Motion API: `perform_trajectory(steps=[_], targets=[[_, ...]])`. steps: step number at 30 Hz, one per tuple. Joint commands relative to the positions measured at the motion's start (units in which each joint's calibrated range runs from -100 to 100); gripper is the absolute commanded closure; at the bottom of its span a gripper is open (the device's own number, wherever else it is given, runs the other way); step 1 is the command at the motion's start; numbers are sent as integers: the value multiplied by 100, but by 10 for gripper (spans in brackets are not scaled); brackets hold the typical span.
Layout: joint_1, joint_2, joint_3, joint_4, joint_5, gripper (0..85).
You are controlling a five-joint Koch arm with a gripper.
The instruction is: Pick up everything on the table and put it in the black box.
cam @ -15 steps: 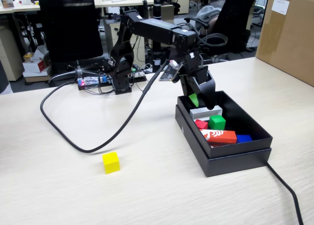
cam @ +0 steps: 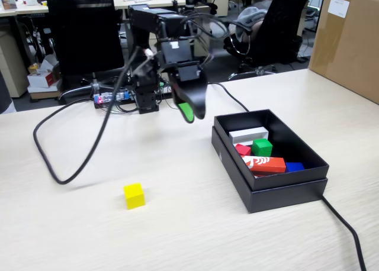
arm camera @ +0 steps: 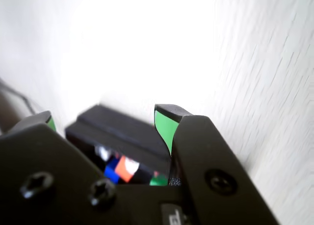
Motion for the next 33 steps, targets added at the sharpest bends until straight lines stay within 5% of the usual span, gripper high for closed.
perform_trajectory(steps=[1, 9, 33], targets=[[-249, 271, 99, 316, -259, 427], [-957, 2038, 371, 1206, -821, 427], [-1118, 3713, 1005, 1491, -933, 427]])
